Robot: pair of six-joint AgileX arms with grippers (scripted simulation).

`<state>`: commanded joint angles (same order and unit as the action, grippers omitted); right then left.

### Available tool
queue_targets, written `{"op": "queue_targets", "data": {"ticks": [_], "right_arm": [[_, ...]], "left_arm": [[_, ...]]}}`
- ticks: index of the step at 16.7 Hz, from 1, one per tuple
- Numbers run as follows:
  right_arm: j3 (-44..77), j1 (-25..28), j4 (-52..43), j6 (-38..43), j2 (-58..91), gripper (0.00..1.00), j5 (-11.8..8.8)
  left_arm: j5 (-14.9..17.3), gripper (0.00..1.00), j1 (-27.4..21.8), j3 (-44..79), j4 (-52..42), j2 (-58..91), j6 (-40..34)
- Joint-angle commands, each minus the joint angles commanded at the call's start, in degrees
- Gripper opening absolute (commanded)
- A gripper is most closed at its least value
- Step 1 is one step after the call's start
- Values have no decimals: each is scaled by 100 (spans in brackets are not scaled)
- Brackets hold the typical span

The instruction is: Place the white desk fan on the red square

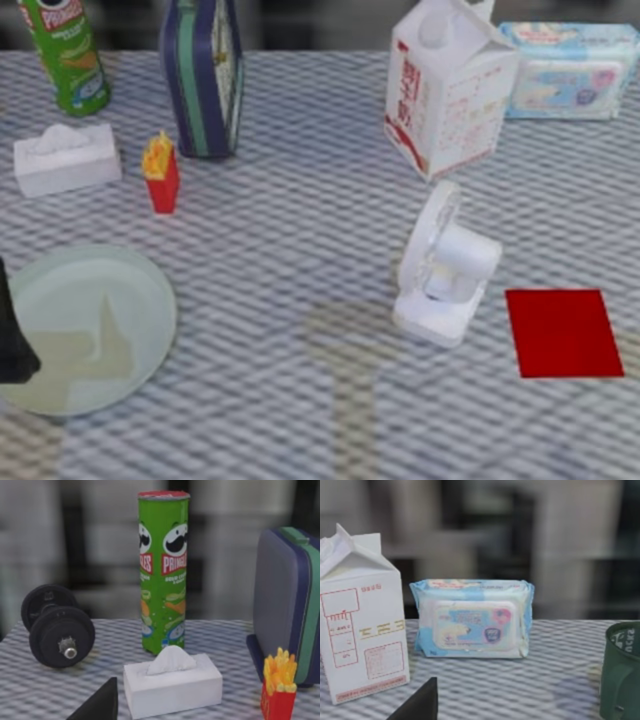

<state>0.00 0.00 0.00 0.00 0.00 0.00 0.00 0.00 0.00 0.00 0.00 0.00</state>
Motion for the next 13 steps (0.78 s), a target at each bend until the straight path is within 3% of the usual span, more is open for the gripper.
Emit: {"op": "queue_targets", "data": {"ticks": [6,13], "right_arm": [[415,88,-436,163,518,100,72],[2821,537,-2387,1164,3110,100,351]], "left_arm": [[0,100,0,0,0,0,0],[0,100,0,0,0,0,0]]}}
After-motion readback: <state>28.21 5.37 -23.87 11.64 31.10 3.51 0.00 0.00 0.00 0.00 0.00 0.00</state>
